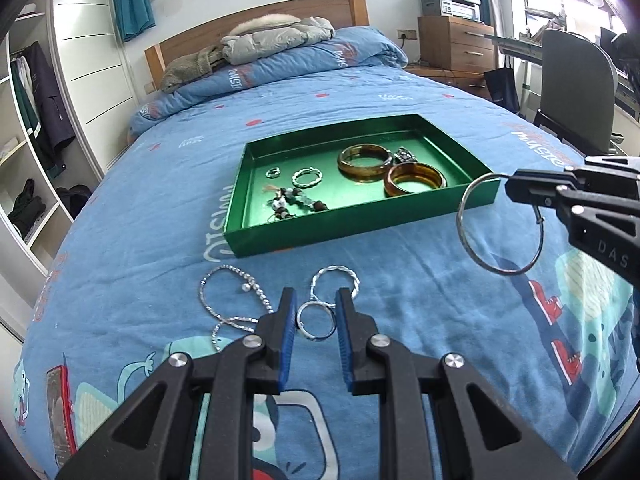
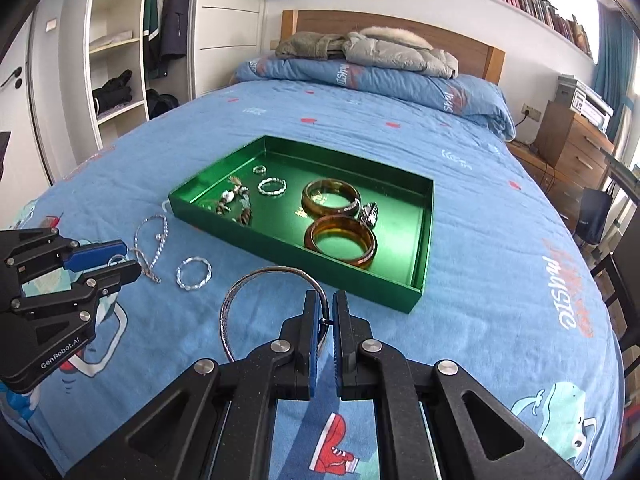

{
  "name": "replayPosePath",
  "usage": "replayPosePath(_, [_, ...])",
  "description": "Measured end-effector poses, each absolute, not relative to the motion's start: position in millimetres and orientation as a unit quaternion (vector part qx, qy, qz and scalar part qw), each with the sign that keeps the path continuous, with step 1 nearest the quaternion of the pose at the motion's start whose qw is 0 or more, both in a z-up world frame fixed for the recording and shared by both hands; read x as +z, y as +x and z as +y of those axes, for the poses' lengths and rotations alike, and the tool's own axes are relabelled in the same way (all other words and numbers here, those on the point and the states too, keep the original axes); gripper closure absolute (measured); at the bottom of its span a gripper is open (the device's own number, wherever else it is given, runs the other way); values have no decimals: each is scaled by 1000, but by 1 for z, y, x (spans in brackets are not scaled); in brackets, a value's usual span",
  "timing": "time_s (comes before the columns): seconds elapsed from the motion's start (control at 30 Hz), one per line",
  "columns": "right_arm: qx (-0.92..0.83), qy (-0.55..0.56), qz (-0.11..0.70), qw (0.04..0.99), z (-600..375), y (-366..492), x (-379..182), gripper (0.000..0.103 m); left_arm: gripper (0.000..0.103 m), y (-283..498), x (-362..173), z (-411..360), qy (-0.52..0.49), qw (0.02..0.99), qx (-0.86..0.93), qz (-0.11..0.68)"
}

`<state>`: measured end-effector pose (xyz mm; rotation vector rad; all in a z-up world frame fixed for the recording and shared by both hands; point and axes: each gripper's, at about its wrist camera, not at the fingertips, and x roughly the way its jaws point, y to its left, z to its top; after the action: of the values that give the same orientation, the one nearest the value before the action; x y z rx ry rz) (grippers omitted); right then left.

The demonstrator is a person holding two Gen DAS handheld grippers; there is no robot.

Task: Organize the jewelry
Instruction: 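Carry the silver ring and silver bangle into the green tray and release both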

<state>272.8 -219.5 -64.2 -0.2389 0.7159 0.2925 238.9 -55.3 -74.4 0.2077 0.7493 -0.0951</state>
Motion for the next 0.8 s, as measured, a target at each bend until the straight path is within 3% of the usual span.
replayPosePath(0.47, [140,-106,320,931,-203,307,-43,97,85,271,-66,-42,95,932,-25,349])
replayPosePath(0.8, [91,-84,319,940,-217,370,-48,97,85,345,-63,-47,58,929,-50,362])
